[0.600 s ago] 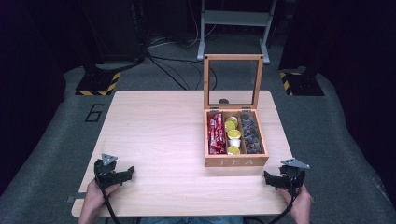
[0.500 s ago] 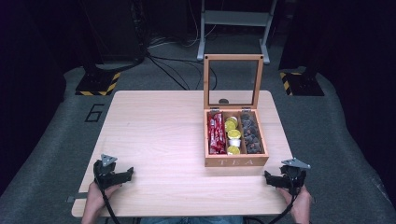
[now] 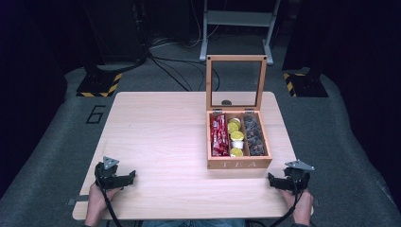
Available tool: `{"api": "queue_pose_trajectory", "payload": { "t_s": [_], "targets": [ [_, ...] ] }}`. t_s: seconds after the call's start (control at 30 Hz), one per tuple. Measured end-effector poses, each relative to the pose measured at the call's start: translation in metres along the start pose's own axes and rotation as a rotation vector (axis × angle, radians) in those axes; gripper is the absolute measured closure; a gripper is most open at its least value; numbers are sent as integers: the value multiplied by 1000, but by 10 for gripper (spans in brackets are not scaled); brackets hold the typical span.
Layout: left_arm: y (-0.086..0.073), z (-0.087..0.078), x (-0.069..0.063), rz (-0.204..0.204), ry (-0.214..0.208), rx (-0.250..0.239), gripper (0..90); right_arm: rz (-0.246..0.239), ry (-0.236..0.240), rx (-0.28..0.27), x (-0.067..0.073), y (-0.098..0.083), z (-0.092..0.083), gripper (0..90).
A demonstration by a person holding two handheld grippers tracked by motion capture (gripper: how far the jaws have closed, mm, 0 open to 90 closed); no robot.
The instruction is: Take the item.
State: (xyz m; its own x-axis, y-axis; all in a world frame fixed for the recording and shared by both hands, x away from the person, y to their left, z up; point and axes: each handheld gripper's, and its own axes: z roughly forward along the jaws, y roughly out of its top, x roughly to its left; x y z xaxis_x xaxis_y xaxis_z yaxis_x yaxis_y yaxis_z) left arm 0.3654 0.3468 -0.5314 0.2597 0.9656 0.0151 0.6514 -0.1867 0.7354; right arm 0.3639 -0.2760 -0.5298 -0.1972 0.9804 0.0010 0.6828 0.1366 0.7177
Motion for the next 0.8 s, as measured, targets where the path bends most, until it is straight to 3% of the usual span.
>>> {"api": "queue_pose_trajectory", "payload": {
  "t_s": [0.2, 0.27, 0.4, 0.7, 0.8],
  "targets": [
    [6, 1, -4, 53, -2, 18, 63, -4, 3, 2, 0, 0, 0, 0],
    [8, 1, -7, 87, 9, 16, 68, -5, 3, 2, 0, 0, 0, 0],
    [12, 0, -11, 99, -33, 14, 71, -5, 6, 4, -1, 0, 0, 0],
    [26, -3, -15, 141, -67, 7, 70, -5, 7, 3, -1, 0, 0, 0],
    [34, -5, -17, 128, -99, -15, 69, -5, 7, 2, -1, 0, 0, 0]
  ]
}}
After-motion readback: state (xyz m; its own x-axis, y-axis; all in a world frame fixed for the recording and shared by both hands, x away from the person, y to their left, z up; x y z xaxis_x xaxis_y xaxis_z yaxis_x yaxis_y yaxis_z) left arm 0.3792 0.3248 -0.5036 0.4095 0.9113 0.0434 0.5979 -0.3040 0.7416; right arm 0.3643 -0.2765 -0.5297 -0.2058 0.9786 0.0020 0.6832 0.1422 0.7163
